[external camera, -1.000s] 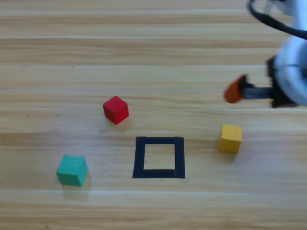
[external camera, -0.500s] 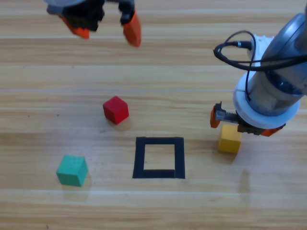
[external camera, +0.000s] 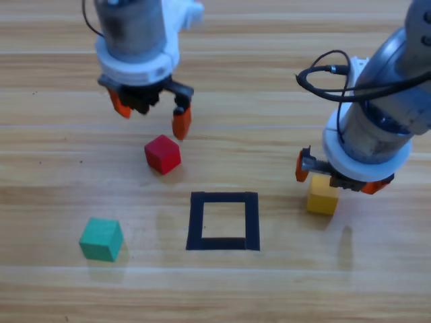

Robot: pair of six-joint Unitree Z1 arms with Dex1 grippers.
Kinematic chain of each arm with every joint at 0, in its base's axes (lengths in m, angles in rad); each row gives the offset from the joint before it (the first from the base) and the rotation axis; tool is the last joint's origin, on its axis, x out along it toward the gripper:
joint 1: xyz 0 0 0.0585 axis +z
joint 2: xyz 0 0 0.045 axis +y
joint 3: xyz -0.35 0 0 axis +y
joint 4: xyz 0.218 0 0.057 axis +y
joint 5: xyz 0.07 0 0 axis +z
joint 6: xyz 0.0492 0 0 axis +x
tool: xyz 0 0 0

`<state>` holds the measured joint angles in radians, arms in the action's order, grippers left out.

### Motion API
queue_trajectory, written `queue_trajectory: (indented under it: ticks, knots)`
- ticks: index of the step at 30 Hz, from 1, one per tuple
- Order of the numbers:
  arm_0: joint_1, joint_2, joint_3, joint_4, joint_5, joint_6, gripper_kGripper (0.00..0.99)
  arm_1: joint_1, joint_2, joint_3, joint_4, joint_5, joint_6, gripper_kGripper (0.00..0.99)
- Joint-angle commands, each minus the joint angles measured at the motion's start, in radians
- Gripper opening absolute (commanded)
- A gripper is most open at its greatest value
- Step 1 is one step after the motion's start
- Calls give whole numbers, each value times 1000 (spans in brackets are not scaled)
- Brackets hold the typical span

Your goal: Stack the blocks in the rectangular block: red at the bottom, yellow in the middle, green on top

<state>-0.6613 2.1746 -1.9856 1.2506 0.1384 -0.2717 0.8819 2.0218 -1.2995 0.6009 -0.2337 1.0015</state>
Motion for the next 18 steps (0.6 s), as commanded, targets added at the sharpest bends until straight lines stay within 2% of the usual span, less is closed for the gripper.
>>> queue_trajectory:
  ticks: [1, 7, 10, 11, 13, 16, 18]
  knots:
    - [16, 99, -9, -5, -14, 43, 945, -47, 121, -23, 7, 37, -1, 920]
    - [25, 149, -36, -19, -16, 69, 945, -66, 166, -32, 2, 60, -12, 811]
    - [37, 171, -38, -40, -19, 78, 945, -67, 166, -29, 2, 60, -18, 807]
    - [42, 177, -38, -45, -19, 81, 945, -67, 166, -30, 2, 60, -23, 752]
    - [49, 191, -38, -56, -19, 86, 945, -67, 163, -30, -3, 65, -41, 560]
    - [66, 202, -38, -74, -19, 95, 945, -67, 149, -30, -6, 66, -70, 164]
    - [80, 202, -38, -83, -19, 100, 945, -67, 132, -20, -15, 66, -92, 0]
